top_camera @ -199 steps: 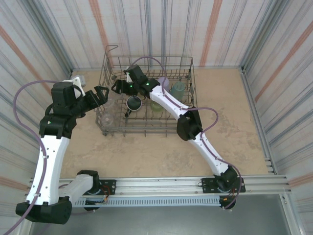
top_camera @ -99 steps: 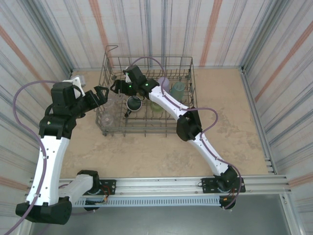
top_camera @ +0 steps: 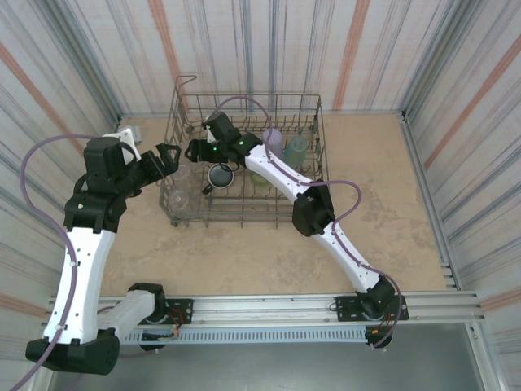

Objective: Load the cups into the dish rack

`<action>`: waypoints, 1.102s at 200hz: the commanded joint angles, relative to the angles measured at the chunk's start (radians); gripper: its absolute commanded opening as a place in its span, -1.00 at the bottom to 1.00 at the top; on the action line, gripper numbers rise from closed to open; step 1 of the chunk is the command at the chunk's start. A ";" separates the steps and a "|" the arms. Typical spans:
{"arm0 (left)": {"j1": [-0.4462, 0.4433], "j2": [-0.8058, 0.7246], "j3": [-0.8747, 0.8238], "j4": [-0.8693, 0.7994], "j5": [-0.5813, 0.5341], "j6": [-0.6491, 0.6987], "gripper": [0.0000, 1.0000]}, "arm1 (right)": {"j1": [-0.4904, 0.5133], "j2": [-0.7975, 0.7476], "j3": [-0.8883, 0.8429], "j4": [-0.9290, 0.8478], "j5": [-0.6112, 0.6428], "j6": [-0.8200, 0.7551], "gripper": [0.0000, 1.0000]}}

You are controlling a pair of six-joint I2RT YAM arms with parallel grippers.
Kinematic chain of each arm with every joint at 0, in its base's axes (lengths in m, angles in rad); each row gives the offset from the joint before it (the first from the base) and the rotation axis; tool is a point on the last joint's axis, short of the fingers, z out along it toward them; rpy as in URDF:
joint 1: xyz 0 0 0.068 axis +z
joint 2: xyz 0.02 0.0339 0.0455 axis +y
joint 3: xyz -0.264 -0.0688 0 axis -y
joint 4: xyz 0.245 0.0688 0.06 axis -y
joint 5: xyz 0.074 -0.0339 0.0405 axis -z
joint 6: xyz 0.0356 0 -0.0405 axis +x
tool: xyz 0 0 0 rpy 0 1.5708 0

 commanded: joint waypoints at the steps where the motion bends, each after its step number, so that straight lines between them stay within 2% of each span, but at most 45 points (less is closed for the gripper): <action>1: 0.010 -0.016 -0.006 -0.005 0.003 0.009 0.97 | 0.043 -0.001 0.007 -0.144 0.016 -0.012 0.70; 48: 0.011 -0.015 -0.012 0.000 0.005 0.003 0.97 | 0.045 0.020 0.007 -0.159 0.013 -0.021 0.54; 91: 0.011 -0.016 -0.005 -0.005 0.005 0.005 0.97 | 0.047 0.021 0.007 -0.083 -0.078 0.013 0.06; 123: 0.011 -0.023 -0.001 -0.011 0.004 0.007 0.97 | 0.046 0.004 0.006 -0.062 -0.119 0.031 -0.19; 141: 0.011 -0.026 -0.003 -0.014 0.001 0.008 0.97 | 0.042 -0.028 -0.003 -0.059 -0.116 0.030 -0.24; 179: 0.011 -0.025 0.008 -0.026 -0.002 0.013 0.97 | 0.018 -0.160 -0.133 0.021 -0.120 0.043 -0.29; 220: 0.012 -0.024 0.033 -0.044 -0.019 0.026 0.97 | -0.007 -0.251 -0.180 0.014 -0.131 0.034 -0.31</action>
